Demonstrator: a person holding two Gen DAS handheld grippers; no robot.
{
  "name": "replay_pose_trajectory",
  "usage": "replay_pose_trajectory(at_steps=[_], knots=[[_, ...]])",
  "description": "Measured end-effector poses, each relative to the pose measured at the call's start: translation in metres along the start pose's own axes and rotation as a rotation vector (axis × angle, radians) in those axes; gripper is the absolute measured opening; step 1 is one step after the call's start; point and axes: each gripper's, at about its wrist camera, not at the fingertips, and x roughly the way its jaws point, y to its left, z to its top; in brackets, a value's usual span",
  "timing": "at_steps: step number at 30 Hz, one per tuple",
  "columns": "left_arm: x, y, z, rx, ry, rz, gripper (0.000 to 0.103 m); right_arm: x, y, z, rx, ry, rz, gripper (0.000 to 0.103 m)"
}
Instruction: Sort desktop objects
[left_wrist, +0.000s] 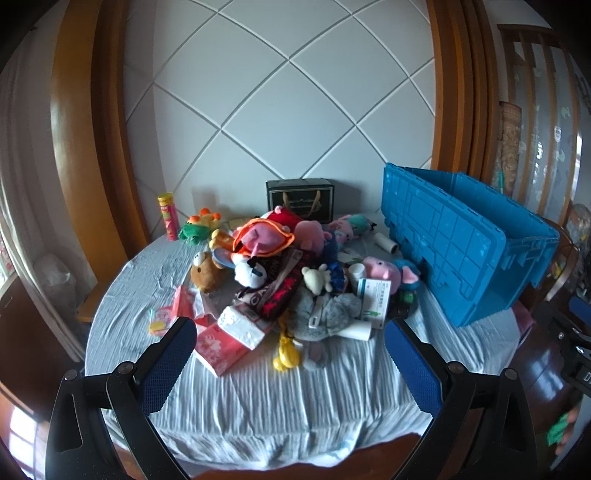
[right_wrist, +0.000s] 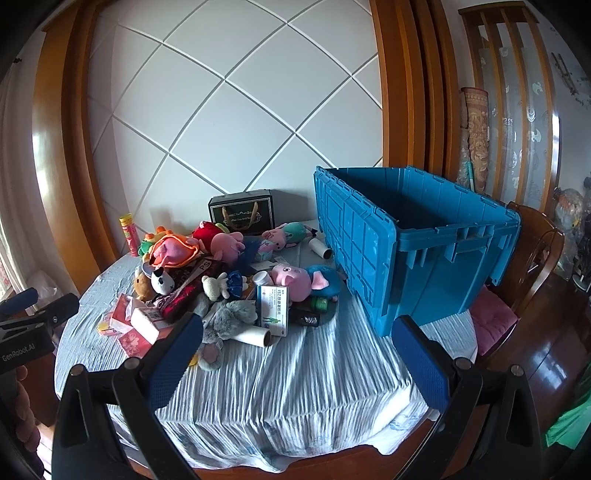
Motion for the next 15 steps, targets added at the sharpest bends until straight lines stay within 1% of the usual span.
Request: replay_pose_trajectory(at_steps=[15], knots=[[-0.0033, 0.0075, -0.0027, -0.012, 0.005, 0.006, 0.103, -0.0036, 0.0030, -0.0023, 0.003, 0.013, 0.011, 0.103]])
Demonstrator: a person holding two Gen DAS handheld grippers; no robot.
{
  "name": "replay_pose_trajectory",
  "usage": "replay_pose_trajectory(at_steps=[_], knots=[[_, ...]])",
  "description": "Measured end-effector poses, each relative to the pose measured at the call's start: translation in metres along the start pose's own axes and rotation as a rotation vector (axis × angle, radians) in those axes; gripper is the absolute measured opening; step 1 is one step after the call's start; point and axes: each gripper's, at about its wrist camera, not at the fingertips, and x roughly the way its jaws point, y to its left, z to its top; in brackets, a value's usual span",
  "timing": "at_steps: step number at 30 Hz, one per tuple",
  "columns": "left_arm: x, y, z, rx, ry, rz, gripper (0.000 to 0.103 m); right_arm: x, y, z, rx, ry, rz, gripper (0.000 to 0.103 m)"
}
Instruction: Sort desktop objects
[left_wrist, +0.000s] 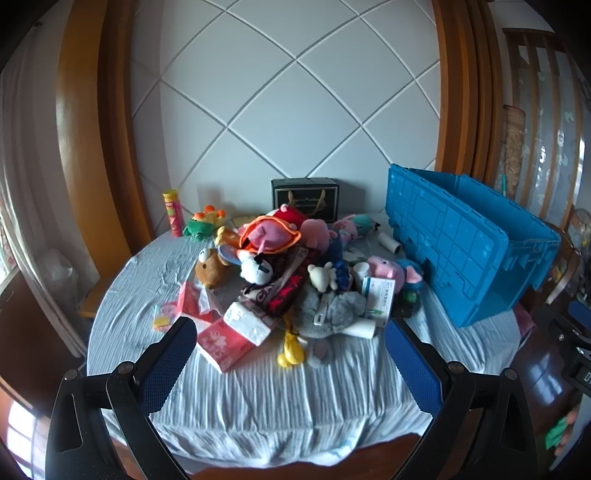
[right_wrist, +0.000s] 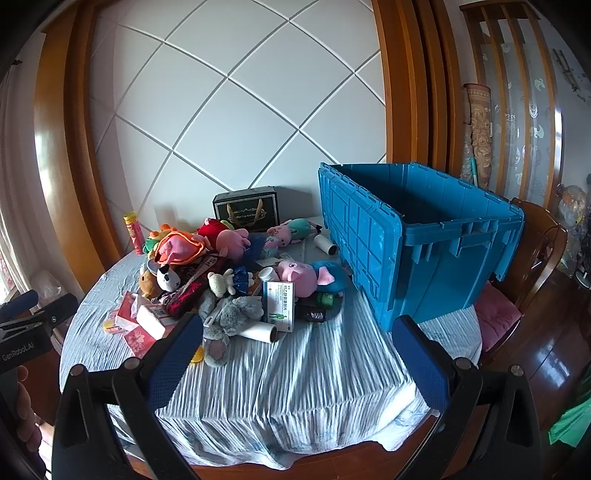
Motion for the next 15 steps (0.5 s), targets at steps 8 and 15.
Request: replay_pose_trajectory(at_steps=[8, 15], knots=[[-0.0011, 0.0012, 0.0003, -0.002, 0.001, 0.001, 0.103, 0.0000, 0.0005, -0.0008, 0.000, 0.003, 0.001, 0.103], [-0.0043, 0.0008, -0.0002, -0.007, -0.005, -0.003, 0.103, -0.0029, -0.0023, -0.0010, 0.003, -0.004, -0.005, 0.103]])
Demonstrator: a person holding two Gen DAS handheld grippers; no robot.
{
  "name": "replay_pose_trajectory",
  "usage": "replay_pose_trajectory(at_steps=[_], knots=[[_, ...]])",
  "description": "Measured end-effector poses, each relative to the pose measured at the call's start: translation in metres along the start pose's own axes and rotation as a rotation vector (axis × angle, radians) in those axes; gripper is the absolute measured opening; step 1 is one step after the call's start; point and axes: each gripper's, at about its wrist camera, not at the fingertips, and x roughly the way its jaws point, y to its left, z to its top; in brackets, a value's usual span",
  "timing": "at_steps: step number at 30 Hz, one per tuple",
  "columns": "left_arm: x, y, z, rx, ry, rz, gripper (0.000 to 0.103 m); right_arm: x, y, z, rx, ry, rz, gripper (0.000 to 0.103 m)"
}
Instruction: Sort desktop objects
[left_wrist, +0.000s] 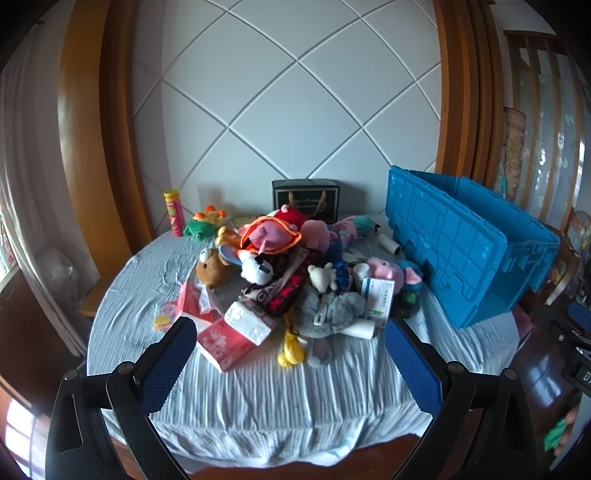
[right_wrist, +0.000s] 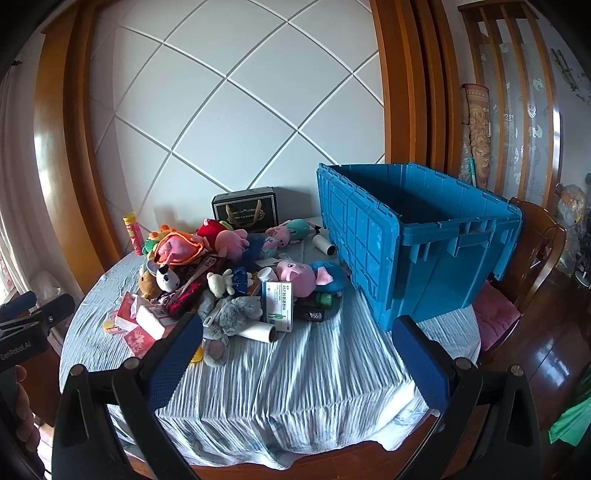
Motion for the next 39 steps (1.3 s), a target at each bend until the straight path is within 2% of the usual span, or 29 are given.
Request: replay_pose_trajectory(at_steps=[14, 24, 27, 32, 36, 39], knots=[[0.000, -0.002, -0.002, -0.004, 0.008, 0.006, 0.103, -0.002, -0.008, -0.004, 0.007, 0.004, -0.005, 0.103], [0.010, 0.009, -0.009, -0.031, 0.039, 0.056, 0.103, 0.012, -0.011, -0.011, 0.008, 0.033, 0.025, 0.103], [0.016, 0.025, -0.018, -0.055, 0.053, 0.096, 0.103, 0.025, -0.011, -0.016, 0.003, 0.055, 0.052, 0.103], [0.035, 0.068, -0.044, -0.096, 0.117, 0.210, 0.103, 0.057, -0.004, -0.033, -0.015, 0.104, 0.120, 0.103], [0.053, 0.107, -0.063, -0.134, 0.172, 0.274, 0.103, 0.095, 0.018, -0.044, -0.030, 0.183, 0.171, 0.103], [0.067, 0.134, -0.074, -0.158, 0.186, 0.286, 0.103, 0.117, 0.042, -0.049, -0.075, 0.219, 0.197, 0.103]])
